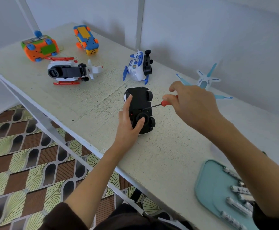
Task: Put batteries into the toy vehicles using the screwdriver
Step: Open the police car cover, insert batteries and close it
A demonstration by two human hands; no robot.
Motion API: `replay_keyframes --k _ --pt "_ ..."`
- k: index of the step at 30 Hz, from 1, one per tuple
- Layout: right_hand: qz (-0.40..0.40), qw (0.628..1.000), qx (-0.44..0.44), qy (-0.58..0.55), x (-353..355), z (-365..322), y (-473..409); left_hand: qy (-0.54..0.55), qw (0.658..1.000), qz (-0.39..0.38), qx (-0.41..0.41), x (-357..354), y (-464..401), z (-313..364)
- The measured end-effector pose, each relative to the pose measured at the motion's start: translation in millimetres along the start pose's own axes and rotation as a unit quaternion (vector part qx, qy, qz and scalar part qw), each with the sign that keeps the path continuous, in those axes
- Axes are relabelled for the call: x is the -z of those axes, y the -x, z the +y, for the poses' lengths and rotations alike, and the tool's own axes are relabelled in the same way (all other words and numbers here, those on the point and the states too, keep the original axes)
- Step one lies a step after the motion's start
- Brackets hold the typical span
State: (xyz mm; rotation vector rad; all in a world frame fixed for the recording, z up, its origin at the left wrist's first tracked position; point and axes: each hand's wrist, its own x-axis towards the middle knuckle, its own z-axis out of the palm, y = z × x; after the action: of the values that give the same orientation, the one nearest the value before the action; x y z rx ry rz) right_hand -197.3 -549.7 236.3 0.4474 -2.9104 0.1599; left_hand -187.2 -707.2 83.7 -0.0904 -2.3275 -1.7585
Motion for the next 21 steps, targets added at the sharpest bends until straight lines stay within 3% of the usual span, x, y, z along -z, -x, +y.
replay_keyframes --k 4,9,11,21 --pt "-0.062 0.997 -0.019 0.041 -3 1 3 0.001 1.000 0.003 0.005 0 -1 -1" --pt "-0.062 0.988 0.027 -0.136 -4 7 10 0.005 1.000 0.002 0.004 0 -1 -1" --pt "-0.039 0.985 0.052 -0.158 -4 8 8 -0.001 1.000 0.001 0.000 0 0 -1" --pt "0.014 0.996 0.024 -0.087 2 9 0 0.014 1.000 -0.001 -0.007 0 0 -1"
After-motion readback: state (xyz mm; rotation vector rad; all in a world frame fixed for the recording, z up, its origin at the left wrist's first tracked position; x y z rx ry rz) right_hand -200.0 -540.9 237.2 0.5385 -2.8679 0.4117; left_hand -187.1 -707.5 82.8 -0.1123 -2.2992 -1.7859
